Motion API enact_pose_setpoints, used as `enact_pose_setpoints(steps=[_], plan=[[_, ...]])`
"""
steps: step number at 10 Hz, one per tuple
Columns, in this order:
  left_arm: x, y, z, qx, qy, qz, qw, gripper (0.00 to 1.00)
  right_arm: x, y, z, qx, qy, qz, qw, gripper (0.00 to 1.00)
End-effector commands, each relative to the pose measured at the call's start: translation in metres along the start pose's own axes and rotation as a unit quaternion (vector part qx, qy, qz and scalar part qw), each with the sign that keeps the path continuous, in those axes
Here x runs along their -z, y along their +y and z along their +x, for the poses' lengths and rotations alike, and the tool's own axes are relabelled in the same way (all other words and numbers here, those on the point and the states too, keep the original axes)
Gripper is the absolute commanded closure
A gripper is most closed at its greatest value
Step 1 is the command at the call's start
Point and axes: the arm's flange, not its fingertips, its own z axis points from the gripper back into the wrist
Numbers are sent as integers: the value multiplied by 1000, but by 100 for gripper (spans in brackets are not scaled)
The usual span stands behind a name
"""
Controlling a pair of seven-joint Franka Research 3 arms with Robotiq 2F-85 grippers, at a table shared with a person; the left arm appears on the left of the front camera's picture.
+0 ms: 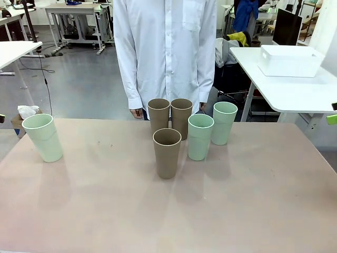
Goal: Stack the cups and store them in the basket.
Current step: Pick up two Reusable plastic cups , one in each hand.
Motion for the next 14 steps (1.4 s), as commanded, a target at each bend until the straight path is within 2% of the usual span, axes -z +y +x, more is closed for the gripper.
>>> enact_pose_setpoints(steps=[1, 12, 13, 14], plan=[[0, 2, 0, 10, -13, 1, 1000, 0, 1, -3, 0, -9, -14, 3, 1000, 0], [0, 2, 0, 10, -13, 1, 1000, 0, 1, -3, 0, -9, -14, 3, 1000, 0], [0, 0, 0, 0, 0, 0, 1000, 0, 1, 0, 0, -1, 1, 0, 1000, 0], [0, 24, 5, 2, 3, -18, 1000, 0, 23, -15, 24, -7, -10, 20, 1000, 0]])
